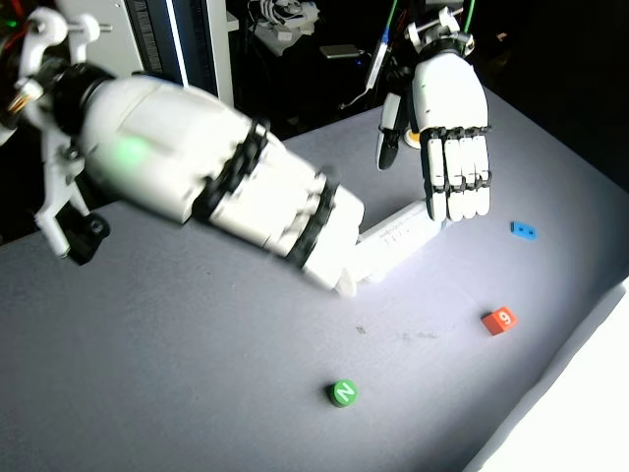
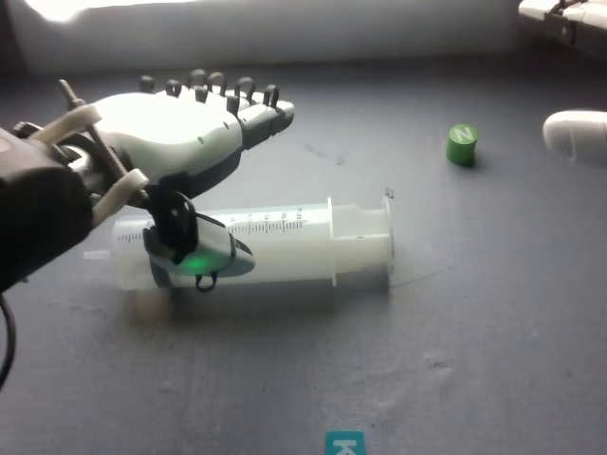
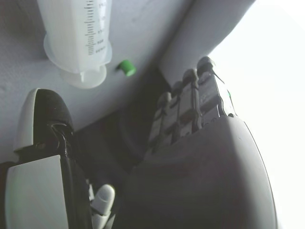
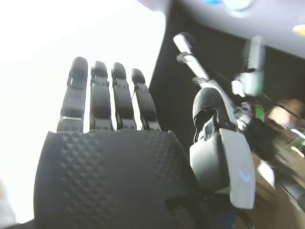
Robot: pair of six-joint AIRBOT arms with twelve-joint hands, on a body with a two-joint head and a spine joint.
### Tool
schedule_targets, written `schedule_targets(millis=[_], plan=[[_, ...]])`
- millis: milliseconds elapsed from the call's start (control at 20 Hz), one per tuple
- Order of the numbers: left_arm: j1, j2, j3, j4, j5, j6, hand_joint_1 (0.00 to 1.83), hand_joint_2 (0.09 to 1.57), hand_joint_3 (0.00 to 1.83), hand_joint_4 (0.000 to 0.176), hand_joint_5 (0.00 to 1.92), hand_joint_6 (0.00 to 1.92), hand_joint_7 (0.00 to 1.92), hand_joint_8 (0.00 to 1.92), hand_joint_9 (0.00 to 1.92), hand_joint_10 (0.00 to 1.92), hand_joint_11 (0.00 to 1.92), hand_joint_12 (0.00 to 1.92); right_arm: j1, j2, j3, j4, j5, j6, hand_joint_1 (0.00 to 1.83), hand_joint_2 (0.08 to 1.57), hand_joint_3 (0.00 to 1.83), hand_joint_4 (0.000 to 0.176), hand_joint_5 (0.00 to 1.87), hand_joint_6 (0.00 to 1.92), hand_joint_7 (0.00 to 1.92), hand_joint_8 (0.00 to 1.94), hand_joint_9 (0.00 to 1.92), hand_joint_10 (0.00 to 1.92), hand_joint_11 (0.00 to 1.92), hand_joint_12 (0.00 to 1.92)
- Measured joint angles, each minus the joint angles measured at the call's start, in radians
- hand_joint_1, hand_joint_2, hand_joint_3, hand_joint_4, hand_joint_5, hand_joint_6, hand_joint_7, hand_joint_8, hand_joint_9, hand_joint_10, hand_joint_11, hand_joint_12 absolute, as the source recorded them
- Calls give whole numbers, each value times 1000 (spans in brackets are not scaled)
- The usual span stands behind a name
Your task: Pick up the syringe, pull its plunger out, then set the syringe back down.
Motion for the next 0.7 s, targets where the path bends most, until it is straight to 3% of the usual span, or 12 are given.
schedule_targets(millis=[100, 200, 700], plan=[[0, -38, 24, -103, -23, 106, 919, 1042, 0, 0, 0, 0, 0, 0, 0, 0, 41, 21, 0, -1, -5, 14, 19, -3, 0, 1309, 0, 0, 125, 8, 141, 8, 124, 9, 0, 276], [0, -63, 48, -148, -32, 142, 956, 1047, 0, 0, 0, 0, 0, 0, 0, 0, 1, 0, 0, -3, -7, 19, 19, -3, 0, 1314, 1, 0, 101, 1, 112, 1, 91, 1, 0, 204], [90, -149, 133, -163, -60, 138, 914, 1056, 1, 0, 0, 0, 0, 0, 0, 0, 30, 21, 1, -2, -7, 27, 35, 3, 50, 1310, 0, 0, 126, 2, 153, 2, 132, 5, 0, 270]])
